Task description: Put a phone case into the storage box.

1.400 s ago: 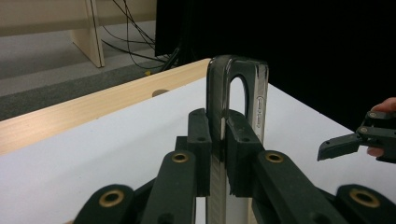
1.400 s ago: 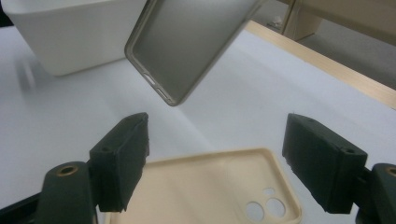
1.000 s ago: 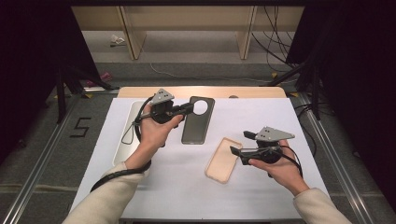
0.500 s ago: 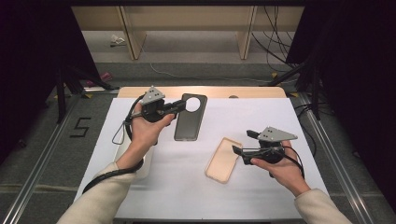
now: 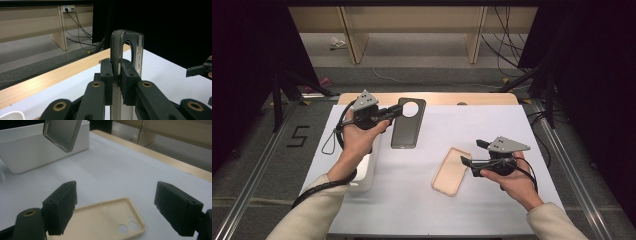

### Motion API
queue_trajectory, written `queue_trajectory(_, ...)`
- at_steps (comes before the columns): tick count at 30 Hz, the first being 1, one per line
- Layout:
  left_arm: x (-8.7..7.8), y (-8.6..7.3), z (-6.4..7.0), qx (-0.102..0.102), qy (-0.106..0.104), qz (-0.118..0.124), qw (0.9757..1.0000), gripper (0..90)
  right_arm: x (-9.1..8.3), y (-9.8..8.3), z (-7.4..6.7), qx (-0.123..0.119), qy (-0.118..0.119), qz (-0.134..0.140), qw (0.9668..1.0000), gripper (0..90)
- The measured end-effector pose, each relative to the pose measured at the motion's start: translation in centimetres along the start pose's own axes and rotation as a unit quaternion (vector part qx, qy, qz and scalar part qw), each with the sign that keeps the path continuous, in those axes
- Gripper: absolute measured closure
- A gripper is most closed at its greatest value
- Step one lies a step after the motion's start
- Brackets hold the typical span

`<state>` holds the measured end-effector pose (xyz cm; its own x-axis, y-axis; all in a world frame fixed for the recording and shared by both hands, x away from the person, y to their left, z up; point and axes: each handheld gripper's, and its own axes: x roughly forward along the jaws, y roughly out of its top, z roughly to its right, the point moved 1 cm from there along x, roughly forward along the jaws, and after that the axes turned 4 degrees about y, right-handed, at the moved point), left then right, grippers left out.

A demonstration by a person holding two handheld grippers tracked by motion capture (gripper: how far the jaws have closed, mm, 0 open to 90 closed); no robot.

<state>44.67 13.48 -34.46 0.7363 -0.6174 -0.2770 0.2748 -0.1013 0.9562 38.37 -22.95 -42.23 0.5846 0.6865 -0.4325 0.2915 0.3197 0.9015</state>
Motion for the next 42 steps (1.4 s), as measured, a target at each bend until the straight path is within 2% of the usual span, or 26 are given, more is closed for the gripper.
queue_trajectory(20,-2.1,1.2,-2.9,0.004,0.021,0.012,0.9997,81.7,0.0,-0.1,0.0,0.003,-0.003,0.003,1.0,20.3)
queue_trajectory(42,-3.4,1.7,-5.7,0.003,0.04,0.021,0.9989,81.7,0.1,-0.1,0.1,0.007,-0.004,0.004,1.0,20.8)
